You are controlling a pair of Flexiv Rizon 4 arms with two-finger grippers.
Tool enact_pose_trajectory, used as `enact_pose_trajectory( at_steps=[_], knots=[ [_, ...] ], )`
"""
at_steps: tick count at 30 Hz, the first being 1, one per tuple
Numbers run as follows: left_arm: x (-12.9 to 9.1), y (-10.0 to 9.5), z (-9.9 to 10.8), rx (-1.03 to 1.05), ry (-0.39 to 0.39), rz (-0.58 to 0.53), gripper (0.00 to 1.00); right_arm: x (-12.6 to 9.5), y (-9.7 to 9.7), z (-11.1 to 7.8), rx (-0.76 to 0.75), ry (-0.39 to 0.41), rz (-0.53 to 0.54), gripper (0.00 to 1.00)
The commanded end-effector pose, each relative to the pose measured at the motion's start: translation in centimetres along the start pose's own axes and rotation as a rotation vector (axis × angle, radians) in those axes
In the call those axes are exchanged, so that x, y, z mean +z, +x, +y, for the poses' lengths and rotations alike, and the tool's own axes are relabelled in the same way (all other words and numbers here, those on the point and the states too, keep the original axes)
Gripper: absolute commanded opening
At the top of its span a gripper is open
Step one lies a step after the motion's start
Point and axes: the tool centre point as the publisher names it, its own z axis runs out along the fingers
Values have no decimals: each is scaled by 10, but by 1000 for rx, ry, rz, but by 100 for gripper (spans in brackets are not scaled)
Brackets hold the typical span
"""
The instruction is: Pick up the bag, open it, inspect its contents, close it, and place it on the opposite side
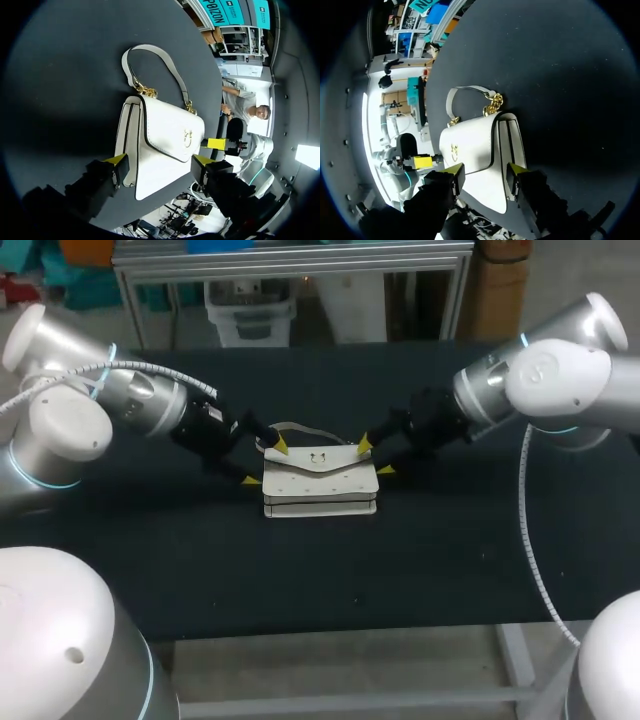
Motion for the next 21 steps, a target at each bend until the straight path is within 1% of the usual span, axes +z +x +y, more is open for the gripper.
enact_pose_trajectory(
  at_steps=[1,9,14,16,17,18,19,20,21],
  knots=[
    [5,-2,-3,9,-11,16,82,5,0,5,0,3,7,49],
    [8,-3,-5,18,-20,27,81,14,-2,13,7,8,9,47],
    [10,-5,-8,20,-39,42,74,18,-3,15,11,11,15,44],
    [11,-5,-9,17,-51,48,64,20,-3,15,11,11,14,41],
    [12,-5,-10,17,-55,51,49,20,-3,15,11,11,14,39],
    [13,-5,-10,16,-58,51,37,20,-3,16,12,12,14,35],
    [15,-5,-11,13,-60,49,22,21,-4,16,12,12,14,31],
    [16,-5,-11,11,-62,48,11,21,-4,16,11,12,14,29],
    [17,-6,-12,8,-65,46,5,21,-4,15,10,12,15,28]
  ],
)
